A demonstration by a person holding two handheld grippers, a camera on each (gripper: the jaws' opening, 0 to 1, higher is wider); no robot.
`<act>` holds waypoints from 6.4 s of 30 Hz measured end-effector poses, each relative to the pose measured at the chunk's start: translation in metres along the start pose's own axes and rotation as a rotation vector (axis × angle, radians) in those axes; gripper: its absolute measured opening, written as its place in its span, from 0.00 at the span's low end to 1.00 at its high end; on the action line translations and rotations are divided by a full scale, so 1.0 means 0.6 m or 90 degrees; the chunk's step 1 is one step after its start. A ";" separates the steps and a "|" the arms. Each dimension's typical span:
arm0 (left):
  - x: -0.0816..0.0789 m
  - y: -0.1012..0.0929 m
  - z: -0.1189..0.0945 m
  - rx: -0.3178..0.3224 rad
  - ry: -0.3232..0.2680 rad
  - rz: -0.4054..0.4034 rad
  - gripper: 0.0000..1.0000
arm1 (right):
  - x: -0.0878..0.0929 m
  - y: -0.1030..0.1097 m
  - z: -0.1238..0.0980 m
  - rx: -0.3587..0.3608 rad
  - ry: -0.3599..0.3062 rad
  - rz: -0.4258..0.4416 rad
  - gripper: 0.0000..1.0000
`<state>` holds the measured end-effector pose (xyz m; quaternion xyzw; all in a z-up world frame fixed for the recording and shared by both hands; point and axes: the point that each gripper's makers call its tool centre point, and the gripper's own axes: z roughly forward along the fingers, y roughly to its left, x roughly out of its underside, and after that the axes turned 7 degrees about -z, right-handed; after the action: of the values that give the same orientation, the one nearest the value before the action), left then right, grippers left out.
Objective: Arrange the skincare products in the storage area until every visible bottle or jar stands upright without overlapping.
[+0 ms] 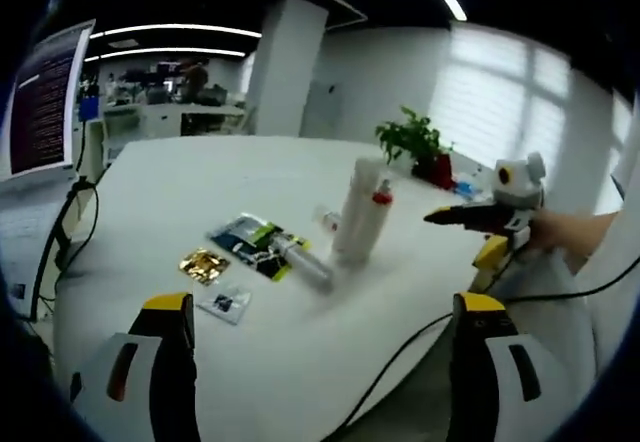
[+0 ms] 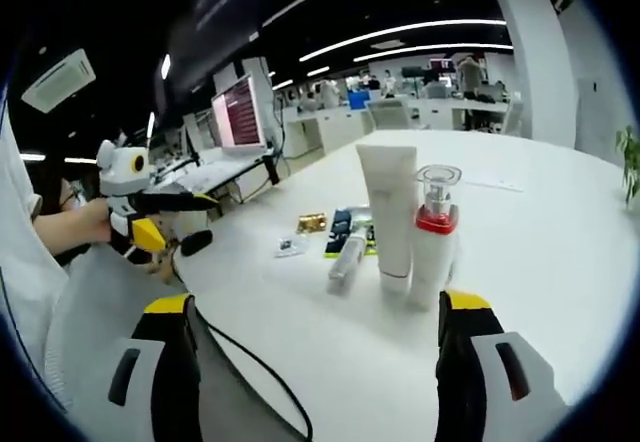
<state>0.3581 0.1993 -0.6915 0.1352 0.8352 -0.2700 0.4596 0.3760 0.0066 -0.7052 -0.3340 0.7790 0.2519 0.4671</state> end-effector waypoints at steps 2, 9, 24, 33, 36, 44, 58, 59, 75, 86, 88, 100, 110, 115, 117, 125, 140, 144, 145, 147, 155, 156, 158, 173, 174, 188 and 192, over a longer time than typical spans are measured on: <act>0.004 -0.004 0.000 -0.005 -0.002 0.014 0.99 | 0.008 0.001 -0.004 0.003 0.009 0.002 1.00; 0.004 -0.003 0.002 -0.004 -0.006 0.010 0.99 | 0.018 -0.004 -0.004 0.019 0.033 0.009 1.00; 0.012 -0.014 0.009 0.010 0.006 0.013 0.99 | 0.034 -0.006 -0.004 0.025 0.066 0.018 1.00; 0.014 -0.015 0.011 0.018 0.007 0.008 0.99 | 0.030 -0.031 -0.013 0.049 0.045 0.083 0.95; 0.017 -0.015 0.012 0.018 0.012 0.011 0.99 | 0.029 -0.055 -0.015 0.068 0.050 0.087 0.95; 0.021 -0.015 0.013 0.024 0.021 0.010 0.99 | 0.022 -0.157 -0.028 0.161 0.031 0.181 0.89; 0.031 -0.012 0.016 0.024 0.038 -0.004 0.99 | 0.022 -0.278 0.006 0.214 0.075 0.196 0.85; 0.031 -0.011 0.016 0.022 0.038 -0.006 0.99 | 0.020 -0.280 0.008 0.216 0.076 0.198 0.85; 0.037 0.002 0.014 0.014 0.042 -0.040 0.98 | 0.037 -0.360 0.116 0.204 0.170 0.237 0.69; 0.041 0.010 0.014 0.002 0.048 -0.055 0.97 | 0.056 -0.379 0.183 0.175 0.247 0.209 0.58; 0.043 0.012 0.014 -0.001 0.052 -0.054 0.97 | 0.055 -0.377 0.196 0.167 0.259 0.195 0.55; 0.048 0.025 0.012 -0.019 0.059 -0.055 0.96 | 0.053 -0.341 0.263 0.082 0.317 0.113 0.41; 0.049 0.027 0.012 -0.027 0.063 -0.056 0.96 | 0.064 -0.351 0.272 0.088 0.352 0.037 0.27; 0.051 0.027 0.013 -0.028 0.067 -0.054 0.95 | 0.075 -0.364 0.260 0.099 0.375 -0.008 0.22; 0.051 0.027 0.013 -0.029 0.067 -0.054 0.95 | 0.079 -0.371 0.259 0.102 0.378 -0.012 0.22; 0.050 0.027 0.012 -0.030 0.066 -0.054 0.94 | 0.079 -0.375 0.253 0.101 0.377 -0.019 0.20; 0.035 0.012 0.006 -0.020 0.051 -0.037 0.95 | 0.049 -0.374 0.185 0.124 0.330 -0.011 0.20; 0.029 0.005 0.005 -0.015 0.048 -0.029 0.95 | 0.047 -0.380 0.171 0.131 0.305 0.012 0.20; 0.028 0.004 0.005 -0.015 0.047 -0.027 0.94 | 0.047 -0.383 0.163 0.135 0.298 0.019 0.20; 0.023 0.000 0.005 -0.012 0.045 -0.022 0.94 | 0.046 -0.381 0.150 0.140 0.293 0.022 0.20; 0.007 -0.021 0.006 0.007 0.036 0.000 0.94 | 0.061 -0.366 0.084 0.162 0.263 0.062 0.20; 0.006 -0.023 0.006 0.009 0.036 0.002 0.94 | 0.062 -0.364 0.080 0.162 0.260 0.065 0.20; 0.005 -0.030 0.007 0.013 0.037 0.008 0.94 | 0.064 -0.351 0.065 0.165 0.254 0.070 0.20; -0.010 -0.063 0.002 0.040 0.039 0.046 0.94 | 0.089 -0.289 -0.005 0.174 0.170 0.163 0.18; -0.012 -0.067 0.002 0.043 0.038 0.048 0.94 | 0.087 -0.281 -0.008 0.170 0.161 0.168 0.18; -0.043 -0.129 0.004 0.147 -0.002 0.006 0.92 | 0.002 -0.082 -0.023 -0.023 -0.029 0.203 0.18; -0.053 -0.156 -0.002 0.195 -0.012 -0.011 0.92 | -0.050 -0.015 -0.023 -0.108 -0.095 0.172 0.18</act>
<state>0.3303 0.1241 -0.6339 0.1939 0.7811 -0.3996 0.4389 0.3854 -0.0005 -0.6732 -0.2447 0.7557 0.4016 0.4557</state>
